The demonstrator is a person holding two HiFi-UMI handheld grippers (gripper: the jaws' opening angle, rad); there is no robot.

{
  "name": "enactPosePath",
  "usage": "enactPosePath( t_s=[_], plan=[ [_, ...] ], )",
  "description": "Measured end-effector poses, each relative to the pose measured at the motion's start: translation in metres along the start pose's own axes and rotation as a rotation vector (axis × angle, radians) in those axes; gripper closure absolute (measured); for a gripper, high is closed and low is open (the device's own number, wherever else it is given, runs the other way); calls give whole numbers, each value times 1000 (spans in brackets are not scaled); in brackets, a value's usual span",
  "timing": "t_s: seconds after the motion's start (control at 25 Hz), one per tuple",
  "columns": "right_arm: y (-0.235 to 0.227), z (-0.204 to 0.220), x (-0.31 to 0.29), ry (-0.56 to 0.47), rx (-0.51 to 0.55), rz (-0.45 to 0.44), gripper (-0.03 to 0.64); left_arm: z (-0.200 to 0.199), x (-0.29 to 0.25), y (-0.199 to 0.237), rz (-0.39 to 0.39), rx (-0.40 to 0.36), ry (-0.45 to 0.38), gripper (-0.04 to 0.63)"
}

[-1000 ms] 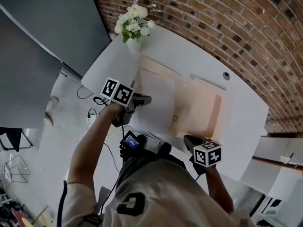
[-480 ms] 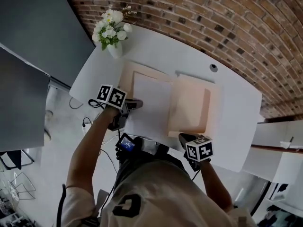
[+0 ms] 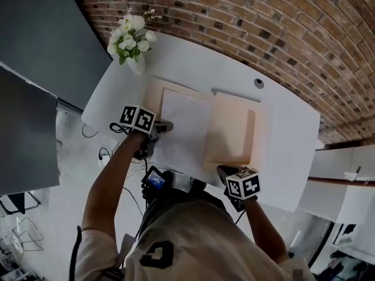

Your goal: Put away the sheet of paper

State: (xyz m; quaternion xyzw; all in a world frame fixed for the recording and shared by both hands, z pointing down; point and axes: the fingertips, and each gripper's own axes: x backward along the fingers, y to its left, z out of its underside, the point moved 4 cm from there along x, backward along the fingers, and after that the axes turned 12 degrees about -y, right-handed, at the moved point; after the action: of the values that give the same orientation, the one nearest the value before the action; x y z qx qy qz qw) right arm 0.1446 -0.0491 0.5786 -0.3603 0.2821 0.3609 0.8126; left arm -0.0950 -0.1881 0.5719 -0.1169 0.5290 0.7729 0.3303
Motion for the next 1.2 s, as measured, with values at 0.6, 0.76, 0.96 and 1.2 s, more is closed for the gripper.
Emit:
enactPosePath(
  t_s=[0.6, 0.76, 0.96, 1.2],
  plan=[
    [0, -1, -1, 15, -35, -38, 594, -9, -25, 9, -14, 28, 5, 581],
    [0, -2, -2, 17, -32, -49, 594, -6, -38, 2, 0, 50, 11, 581],
    [2, -4, -5, 21, -17, -61, 594, 1, -54, -8, 20, 53, 38, 581],
    [1, -5, -5, 21, -12, -75, 594, 5, -66, -13, 8, 78, 39, 581]
  ],
)
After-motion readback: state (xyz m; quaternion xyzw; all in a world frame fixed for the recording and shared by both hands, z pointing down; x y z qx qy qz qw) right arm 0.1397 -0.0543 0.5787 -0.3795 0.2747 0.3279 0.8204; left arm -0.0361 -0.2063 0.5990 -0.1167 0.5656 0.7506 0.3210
